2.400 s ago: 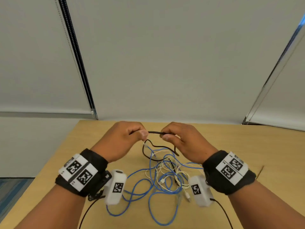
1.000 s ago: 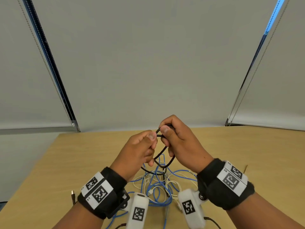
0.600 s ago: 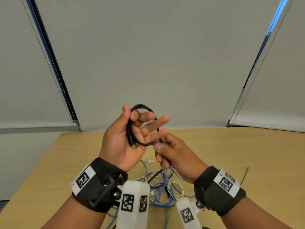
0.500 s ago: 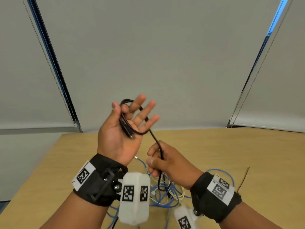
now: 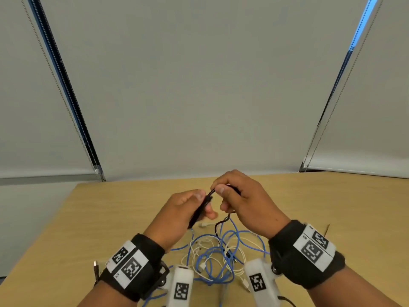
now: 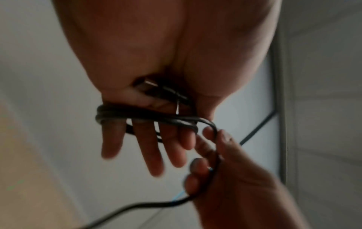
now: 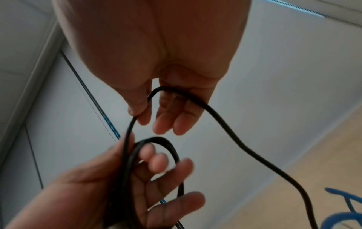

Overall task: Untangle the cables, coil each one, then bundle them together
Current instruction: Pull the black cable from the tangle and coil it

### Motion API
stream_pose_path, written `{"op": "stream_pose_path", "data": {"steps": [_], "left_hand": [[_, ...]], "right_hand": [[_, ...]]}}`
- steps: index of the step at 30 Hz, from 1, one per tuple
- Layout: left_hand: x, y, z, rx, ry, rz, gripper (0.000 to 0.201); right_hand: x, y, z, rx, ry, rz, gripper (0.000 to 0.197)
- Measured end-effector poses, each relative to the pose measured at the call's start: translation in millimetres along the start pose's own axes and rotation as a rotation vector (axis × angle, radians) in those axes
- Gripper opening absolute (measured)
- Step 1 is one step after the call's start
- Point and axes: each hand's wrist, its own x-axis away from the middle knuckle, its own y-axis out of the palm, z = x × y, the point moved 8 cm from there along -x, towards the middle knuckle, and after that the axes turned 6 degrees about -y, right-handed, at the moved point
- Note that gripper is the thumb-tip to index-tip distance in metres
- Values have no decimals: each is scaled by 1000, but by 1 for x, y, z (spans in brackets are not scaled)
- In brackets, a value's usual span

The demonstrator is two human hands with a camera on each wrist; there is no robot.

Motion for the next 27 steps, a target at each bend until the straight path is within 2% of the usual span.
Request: {"op": "stream_pose_path", "data": {"steps": [2,4,11,17,22,25,27], "left_hand": [[7,17,4,251,-32,-120,43],[10,24,10,350,2,-141,39],[14,26,22,423,40,-112,36],[13,9,36,712,89,-170,36],[14,-3,73,889,189,-239,45],[16,-27,106,904,364,-156,39],[17,-50,121,821,490,-2,30]], "right_hand": [[1,0,3,-52,16,17,16],[1,2,4,-92,13,15,17],[-1,14,1,-135,-40,56,21],[-10,0,3,-186,-19,-32,12],[-5,30,15,-289,4,-172,12],[8,54,35,-242,102,-267,6],[19,64,43,-227,142,-323,7]]}}
